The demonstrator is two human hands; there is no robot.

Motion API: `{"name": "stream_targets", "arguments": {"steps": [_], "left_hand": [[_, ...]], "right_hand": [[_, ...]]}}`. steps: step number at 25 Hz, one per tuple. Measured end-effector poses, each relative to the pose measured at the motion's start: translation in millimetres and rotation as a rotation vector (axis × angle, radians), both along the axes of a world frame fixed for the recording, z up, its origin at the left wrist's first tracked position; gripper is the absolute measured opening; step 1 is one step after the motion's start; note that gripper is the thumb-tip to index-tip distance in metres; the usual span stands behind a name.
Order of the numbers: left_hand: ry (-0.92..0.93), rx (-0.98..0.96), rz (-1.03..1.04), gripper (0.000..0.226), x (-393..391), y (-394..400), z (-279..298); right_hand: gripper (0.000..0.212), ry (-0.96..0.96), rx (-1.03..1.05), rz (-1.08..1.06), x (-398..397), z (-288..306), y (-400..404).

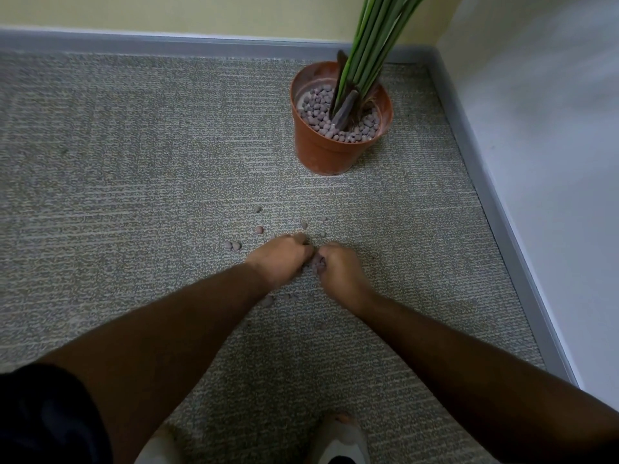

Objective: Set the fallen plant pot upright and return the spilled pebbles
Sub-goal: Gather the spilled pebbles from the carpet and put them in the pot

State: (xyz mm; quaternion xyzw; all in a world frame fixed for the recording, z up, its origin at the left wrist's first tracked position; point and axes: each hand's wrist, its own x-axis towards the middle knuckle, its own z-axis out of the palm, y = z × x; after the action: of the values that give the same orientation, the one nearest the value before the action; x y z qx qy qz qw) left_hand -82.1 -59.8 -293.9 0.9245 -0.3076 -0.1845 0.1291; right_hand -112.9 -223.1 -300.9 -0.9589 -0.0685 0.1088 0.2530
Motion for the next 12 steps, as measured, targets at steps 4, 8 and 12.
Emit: {"name": "stream_targets", "arguments": {"steps": [4, 8, 12], "left_hand": [[0.003, -0.002, 0.036, 0.024, 1, -1, 0], [0.072, -0.079, 0.145, 0.010, 9, 2, 5], [0.213, -0.234, 0.406, 0.020, 18, 4, 10]], "right_hand": [[0.016, 0.042, 0.000, -0.027, 7, 2, -3], [0.017, 0.138, 0.122, -0.192, 19, 15, -7], [0.011, 0.366, 0.497, -0.567, 43, 40, -7]]}}
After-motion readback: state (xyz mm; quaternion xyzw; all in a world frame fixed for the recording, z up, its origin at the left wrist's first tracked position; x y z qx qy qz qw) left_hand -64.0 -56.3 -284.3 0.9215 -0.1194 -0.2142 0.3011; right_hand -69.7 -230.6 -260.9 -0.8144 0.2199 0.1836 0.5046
